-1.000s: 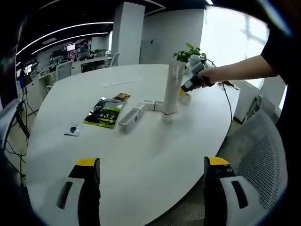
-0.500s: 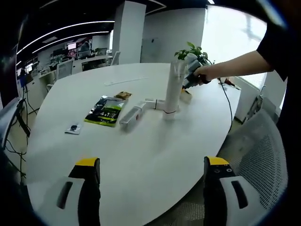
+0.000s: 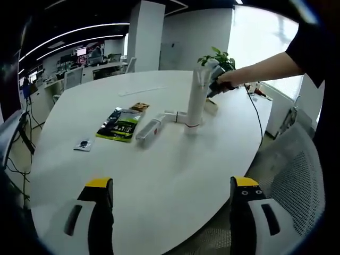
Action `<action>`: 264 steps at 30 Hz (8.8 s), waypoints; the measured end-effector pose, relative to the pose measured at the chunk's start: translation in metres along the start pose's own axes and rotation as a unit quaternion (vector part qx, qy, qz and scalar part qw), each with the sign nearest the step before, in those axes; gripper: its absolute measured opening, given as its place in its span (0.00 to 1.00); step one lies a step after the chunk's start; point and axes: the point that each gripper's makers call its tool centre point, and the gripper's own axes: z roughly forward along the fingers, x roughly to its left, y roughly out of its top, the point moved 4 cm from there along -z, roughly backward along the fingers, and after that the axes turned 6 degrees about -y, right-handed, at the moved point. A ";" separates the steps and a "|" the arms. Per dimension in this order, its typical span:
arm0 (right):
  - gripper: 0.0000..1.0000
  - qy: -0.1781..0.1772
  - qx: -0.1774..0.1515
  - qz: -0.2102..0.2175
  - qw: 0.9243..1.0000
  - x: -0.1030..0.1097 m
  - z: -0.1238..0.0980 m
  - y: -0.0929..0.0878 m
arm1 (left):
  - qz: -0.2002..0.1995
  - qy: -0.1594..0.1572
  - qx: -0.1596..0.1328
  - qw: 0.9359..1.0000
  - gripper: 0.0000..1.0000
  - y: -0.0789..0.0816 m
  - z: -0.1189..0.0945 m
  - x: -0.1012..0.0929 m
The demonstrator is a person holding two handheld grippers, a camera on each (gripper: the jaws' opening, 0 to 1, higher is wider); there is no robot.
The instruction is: Arrange the skincare products in the storage area until every visible bottle or jar stands upright without overlapping.
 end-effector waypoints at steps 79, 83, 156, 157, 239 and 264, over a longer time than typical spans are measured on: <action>0.18 0.045 -0.059 -0.042 0.996 0.020 -0.055 -0.010 | 0.007 -0.004 0.001 1.000 0.82 0.001 0.001 -0.001; 0.18 0.048 -0.072 -0.028 0.996 0.016 -0.058 -0.009 | 0.008 -0.004 0.002 1.000 0.82 0.001 0.002 -0.001; 0.18 0.128 -0.264 0.016 0.956 0.059 -0.189 -0.020 | 0.059 -0.027 -0.008 0.998 0.81 0.007 0.004 -0.018; 0.18 0.130 -0.265 0.015 0.955 0.060 -0.190 -0.020 | 0.060 -0.028 -0.008 0.998 0.81 0.007 0.004 -0.018; 0.18 0.472 -0.390 -0.110 0.783 0.254 -0.322 -0.013 | 0.021 -0.259 -0.165 0.951 0.85 0.125 -0.027 -0.104; 0.18 0.534 -0.397 -0.104 0.739 0.285 -0.344 -0.016 | 0.030 -0.307 -0.177 0.934 0.71 0.143 -0.039 -0.126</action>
